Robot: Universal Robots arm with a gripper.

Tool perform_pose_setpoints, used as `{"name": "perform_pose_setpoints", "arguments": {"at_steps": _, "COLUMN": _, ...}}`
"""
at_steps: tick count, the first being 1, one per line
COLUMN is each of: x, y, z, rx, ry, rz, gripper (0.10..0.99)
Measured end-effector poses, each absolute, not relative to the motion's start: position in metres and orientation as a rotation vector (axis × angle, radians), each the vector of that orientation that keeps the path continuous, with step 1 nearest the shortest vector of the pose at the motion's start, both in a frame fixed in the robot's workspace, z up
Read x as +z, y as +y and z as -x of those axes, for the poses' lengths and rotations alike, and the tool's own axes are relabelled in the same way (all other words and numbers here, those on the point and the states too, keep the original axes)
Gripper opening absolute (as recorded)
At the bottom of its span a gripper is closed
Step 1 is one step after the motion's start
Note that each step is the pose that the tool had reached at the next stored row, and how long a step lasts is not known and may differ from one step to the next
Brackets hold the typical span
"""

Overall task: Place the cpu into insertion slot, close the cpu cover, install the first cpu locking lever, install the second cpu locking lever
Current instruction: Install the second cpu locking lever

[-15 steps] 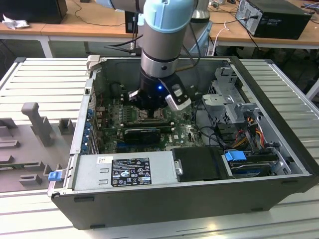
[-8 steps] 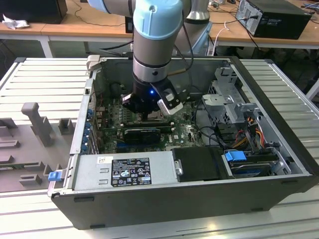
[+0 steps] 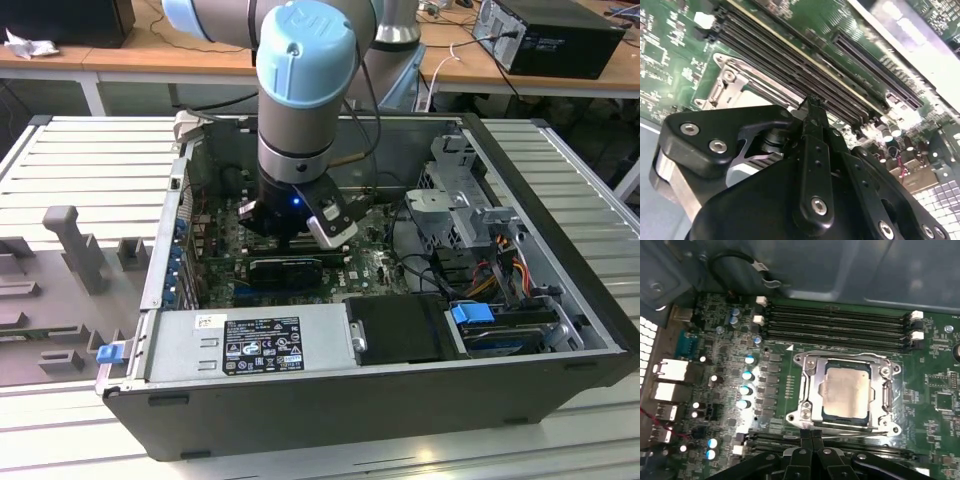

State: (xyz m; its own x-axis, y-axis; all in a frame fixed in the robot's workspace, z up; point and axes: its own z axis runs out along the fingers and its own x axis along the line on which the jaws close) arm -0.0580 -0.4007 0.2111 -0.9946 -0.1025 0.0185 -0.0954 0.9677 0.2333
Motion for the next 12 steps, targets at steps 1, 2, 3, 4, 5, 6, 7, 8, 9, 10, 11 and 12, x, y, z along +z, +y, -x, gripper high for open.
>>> {"name": "perform_pose_setpoints", "arguments": {"at_steps": 1, "x": 0.211, "y": -0.403, "z": 0.06, "rx": -0.384, "ry": -3.084, "rz": -0.156, "gripper": 0.106}}
{"name": "perform_pose_setpoints", "arguments": {"at_steps": 2, "x": 0.21, "y": -0.404, "z": 0.062, "rx": -0.398, "ry": -3.083, "rz": -0.156, "gripper": 0.106}}
{"name": "perform_pose_setpoints", "arguments": {"at_steps": 3, "x": 0.21, "y": -0.404, "z": 0.063, "rx": -0.414, "ry": -3.081, "rz": -0.156, "gripper": 0.106}}
{"name": "perform_pose_setpoints", "arguments": {"at_steps": 4, "x": 0.21, "y": -0.405, "z": 0.064, "rx": -0.425, "ry": -3.08, "rz": -0.157, "gripper": 0.106}}
{"name": "perform_pose_setpoints", "arguments": {"at_steps": 5, "x": 0.209, "y": -0.405, "z": 0.064, "rx": -0.441, "ry": -3.078, "rz": -0.157, "gripper": 0.106}}
{"name": "perform_pose_setpoints", "arguments": {"at_steps": 6, "x": 0.208, "y": -0.405, "z": 0.064, "rx": -0.449, "ry": -3.077, "rz": -0.157, "gripper": 0.106}}
{"name": "perform_pose_setpoints", "arguments": {"at_steps": 7, "x": 0.207, "y": -0.405, "z": 0.065, "rx": -0.455, "ry": -3.077, "rz": -0.157, "gripper": 0.106}}
{"name": "perform_pose_setpoints", "arguments": {"at_steps": 8, "x": 0.205, "y": -0.405, "z": 0.066, "rx": -0.458, "ry": -3.076, "rz": -0.157, "gripper": 0.106}}
{"name": "perform_pose_setpoints", "arguments": {"at_steps": 9, "x": 0.203, "y": -0.405, "z": 0.067, "rx": -0.462, "ry": -3.076, "rz": -0.157, "gripper": 0.106}}
{"name": "perform_pose_setpoints", "arguments": {"at_steps": 10, "x": 0.202, "y": -0.405, "z": 0.068, "rx": -0.465, "ry": -3.075, "rz": -0.157, "gripper": 0.106}}
{"name": "perform_pose_setpoints", "arguments": {"at_steps": 11, "x": 0.201, "y": -0.405, "z": 0.07, "rx": -0.469, "ry": -3.075, "rz": -0.157, "gripper": 0.106}}
{"name": "perform_pose_setpoints", "arguments": {"at_steps": 12, "x": 0.2, "y": -0.405, "z": 0.071, "rx": -0.471, "ry": -3.075, "rz": -0.157, "gripper": 0.106}}
